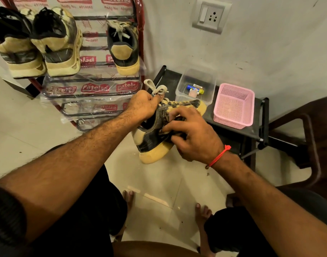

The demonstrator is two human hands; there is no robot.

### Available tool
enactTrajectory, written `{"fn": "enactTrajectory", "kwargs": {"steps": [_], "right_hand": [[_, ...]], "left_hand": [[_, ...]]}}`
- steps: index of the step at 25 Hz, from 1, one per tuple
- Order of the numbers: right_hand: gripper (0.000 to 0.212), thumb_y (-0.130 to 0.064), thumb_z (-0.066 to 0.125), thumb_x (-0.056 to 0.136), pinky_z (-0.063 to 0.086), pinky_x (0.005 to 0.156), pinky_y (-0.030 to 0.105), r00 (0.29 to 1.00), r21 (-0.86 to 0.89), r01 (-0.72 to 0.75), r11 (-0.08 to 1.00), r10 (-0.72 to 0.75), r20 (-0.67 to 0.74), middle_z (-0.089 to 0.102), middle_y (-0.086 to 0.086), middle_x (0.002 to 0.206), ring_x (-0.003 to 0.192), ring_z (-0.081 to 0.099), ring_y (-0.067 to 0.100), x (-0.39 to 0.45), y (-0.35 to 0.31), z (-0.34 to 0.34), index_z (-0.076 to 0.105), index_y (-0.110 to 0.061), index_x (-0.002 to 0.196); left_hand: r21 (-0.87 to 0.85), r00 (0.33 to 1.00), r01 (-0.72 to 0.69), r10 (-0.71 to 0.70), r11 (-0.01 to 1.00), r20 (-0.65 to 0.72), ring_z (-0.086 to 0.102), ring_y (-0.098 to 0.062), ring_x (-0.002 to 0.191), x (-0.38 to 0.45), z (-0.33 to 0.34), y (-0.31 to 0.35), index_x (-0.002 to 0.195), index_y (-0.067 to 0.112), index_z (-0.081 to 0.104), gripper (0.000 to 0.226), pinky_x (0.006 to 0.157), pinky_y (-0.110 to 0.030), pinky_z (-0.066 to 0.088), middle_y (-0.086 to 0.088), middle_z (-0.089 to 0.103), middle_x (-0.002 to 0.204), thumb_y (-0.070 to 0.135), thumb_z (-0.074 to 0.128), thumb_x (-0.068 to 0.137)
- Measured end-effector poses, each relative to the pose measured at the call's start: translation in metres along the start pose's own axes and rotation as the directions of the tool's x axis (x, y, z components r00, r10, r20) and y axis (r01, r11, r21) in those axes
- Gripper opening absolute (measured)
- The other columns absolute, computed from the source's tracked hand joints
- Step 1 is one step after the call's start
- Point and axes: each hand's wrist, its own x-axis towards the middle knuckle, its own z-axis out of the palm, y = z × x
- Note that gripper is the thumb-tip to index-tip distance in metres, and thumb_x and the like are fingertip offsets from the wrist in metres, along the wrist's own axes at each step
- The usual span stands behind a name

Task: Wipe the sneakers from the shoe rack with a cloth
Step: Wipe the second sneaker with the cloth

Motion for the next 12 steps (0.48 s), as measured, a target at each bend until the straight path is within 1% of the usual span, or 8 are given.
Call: {"fn": "enactTrajectory", "kwargs": {"steps": [2,3,4,6,8,9,10,12], "right_hand": [[0.024,-0.018,0.056,0.082,0.044,0.090,0.034,0.968,0.054,-0.111,0.992,0.120,-0.220,0.059,0.005,0.114,0.108,0.051,0.030,0.000,0.020,-0.009,0.077,-0.018,0.093],[0.022,-0.016,0.057,0.083,0.041,0.092,0.030,0.937,-0.002,-0.149,0.989,0.141,-0.318,0.059,0.008,0.115,0.109,0.050,0.031,0.001,0.030,-0.015,0.077,-0.017,0.090],[0.020,-0.017,0.058,0.084,0.042,0.091,0.031,0.920,-0.093,-0.180,0.979,0.135,-0.368,0.060,0.010,0.117,0.110,0.049,0.033,0.002,0.038,-0.019,0.078,-0.016,0.088],[0.024,-0.025,0.056,0.085,0.048,0.085,0.045,0.939,-0.274,-0.181,0.944,0.084,-0.333,0.061,0.013,0.119,0.112,0.044,0.036,0.004,0.045,-0.018,0.078,-0.016,0.086],[0.029,-0.028,0.052,0.082,0.048,0.087,0.053,0.977,-0.336,-0.093,0.937,0.021,-0.211,0.060,0.014,0.120,0.116,0.041,0.035,0.003,0.042,-0.008,0.077,-0.013,0.085],[0.027,-0.026,0.053,0.081,0.046,0.091,0.053,0.988,-0.304,-0.050,0.951,0.004,-0.151,0.058,0.013,0.121,0.117,0.042,0.035,0.003,0.039,-0.005,0.076,-0.012,0.087],[0.027,-0.023,0.054,0.079,0.044,0.097,0.049,0.994,-0.223,-0.028,0.974,0.004,-0.109,0.056,0.012,0.122,0.118,0.043,0.033,0.003,0.035,-0.003,0.075,-0.012,0.093],[0.034,-0.024,0.059,0.083,0.038,0.106,0.036,0.997,0.003,-0.045,0.999,0.045,-0.056,0.049,0.009,0.125,0.121,0.043,0.026,0.003,0.027,-0.004,0.067,-0.014,0.115]], "left_hand": [[-0.034,1.000,0.003,-0.003,0.999,0.006,0.070,-0.039,0.081,0.001,0.000,0.001,0.093,-0.003,0.070,0.057,0.076,-0.054,0.059,-0.024,0.072,0.090,0.051,0.055,0.099],[-0.043,1.000,-0.005,0.005,0.999,0.002,0.070,-0.038,0.080,0.001,0.000,0.002,0.093,-0.003,0.070,0.056,0.076,-0.052,0.060,-0.023,0.072,0.090,0.051,0.055,0.099],[-0.043,1.000,-0.015,0.015,0.999,0.001,0.070,-0.037,0.080,0.001,0.001,0.003,0.092,-0.002,0.070,0.055,0.075,-0.049,0.060,-0.023,0.072,0.089,0.051,0.055,0.099],[-0.048,0.999,-0.034,0.035,0.998,0.015,0.070,-0.040,0.082,0.001,0.004,0.005,0.092,-0.005,0.070,0.057,0.076,-0.049,0.060,-0.026,0.072,0.093,0.050,0.056,0.099],[-0.046,0.998,-0.049,0.051,0.998,0.030,0.070,-0.040,0.080,0.000,0.006,0.005,0.095,-0.008,0.071,0.060,0.077,-0.054,0.059,-0.029,0.071,0.097,0.051,0.057,0.098],[-0.036,0.998,-0.061,0.062,0.997,0.026,0.067,-0.037,0.076,0.000,0.006,0.004,0.094,-0.008,0.070,0.061,0.076,-0.055,0.058,-0.030,0.071,0.096,0.051,0.057,0.098],[-0.027,0.998,-0.066,0.067,0.997,0.019,0.065,-0.034,0.073,0.000,0.005,0.003,0.092,-0.008,0.070,0.061,0.075,-0.054,0.058,-0.031,0.071,0.093,0.051,0.057,0.098],[-0.028,0.999,-0.055,0.055,0.998,0.000,0.065,-0.033,0.073,0.001,0.002,0.001,0.085,-0.004,0.070,0.058,0.071,-0.049,0.058,-0.026,0.070,0.084,0.051,0.056,0.098]]}}
